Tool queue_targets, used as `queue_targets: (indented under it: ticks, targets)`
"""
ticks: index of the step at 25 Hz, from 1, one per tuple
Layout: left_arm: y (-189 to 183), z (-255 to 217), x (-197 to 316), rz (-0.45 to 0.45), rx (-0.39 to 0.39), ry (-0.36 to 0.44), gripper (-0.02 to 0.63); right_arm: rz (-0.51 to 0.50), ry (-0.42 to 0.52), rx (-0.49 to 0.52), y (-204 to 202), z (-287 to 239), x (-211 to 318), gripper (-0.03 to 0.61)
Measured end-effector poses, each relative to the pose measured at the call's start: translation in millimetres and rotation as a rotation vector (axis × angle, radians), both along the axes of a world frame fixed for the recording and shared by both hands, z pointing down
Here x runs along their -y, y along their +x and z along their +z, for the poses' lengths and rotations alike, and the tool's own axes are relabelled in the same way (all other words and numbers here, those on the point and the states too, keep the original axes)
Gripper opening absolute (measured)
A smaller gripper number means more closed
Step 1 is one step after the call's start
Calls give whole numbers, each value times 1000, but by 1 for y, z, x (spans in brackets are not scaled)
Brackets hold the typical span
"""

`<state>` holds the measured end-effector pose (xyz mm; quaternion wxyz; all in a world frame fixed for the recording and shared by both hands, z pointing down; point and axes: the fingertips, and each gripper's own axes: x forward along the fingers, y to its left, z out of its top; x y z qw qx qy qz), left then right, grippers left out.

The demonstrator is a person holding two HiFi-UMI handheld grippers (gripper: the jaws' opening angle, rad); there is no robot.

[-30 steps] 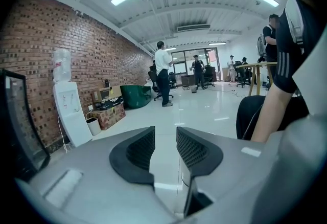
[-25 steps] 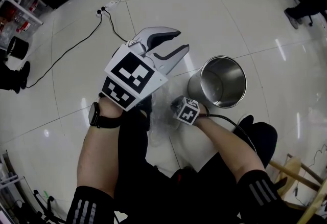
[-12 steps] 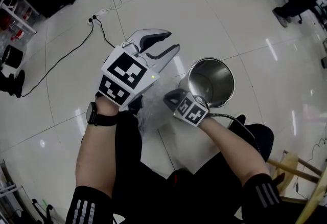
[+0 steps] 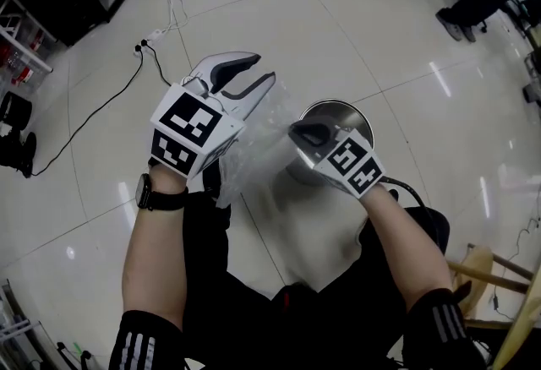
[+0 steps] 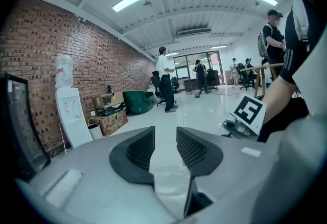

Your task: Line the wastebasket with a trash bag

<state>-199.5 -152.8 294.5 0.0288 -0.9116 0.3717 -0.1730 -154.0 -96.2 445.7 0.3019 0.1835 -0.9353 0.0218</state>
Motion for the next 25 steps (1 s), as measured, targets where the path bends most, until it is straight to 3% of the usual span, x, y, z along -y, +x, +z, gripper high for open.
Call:
queue_targets:
  ticks: [8,18,25]
  targets:
    - [28,-3,5,29,1,-2,135,113,1,-25,78,-25,32,8]
    - [83,2,21,81,42,-5,143,133,-204,-211,174,34,5,8]
    - [113,28,22,121,134,-24,146,123,-340,-323,216,95,-18,8]
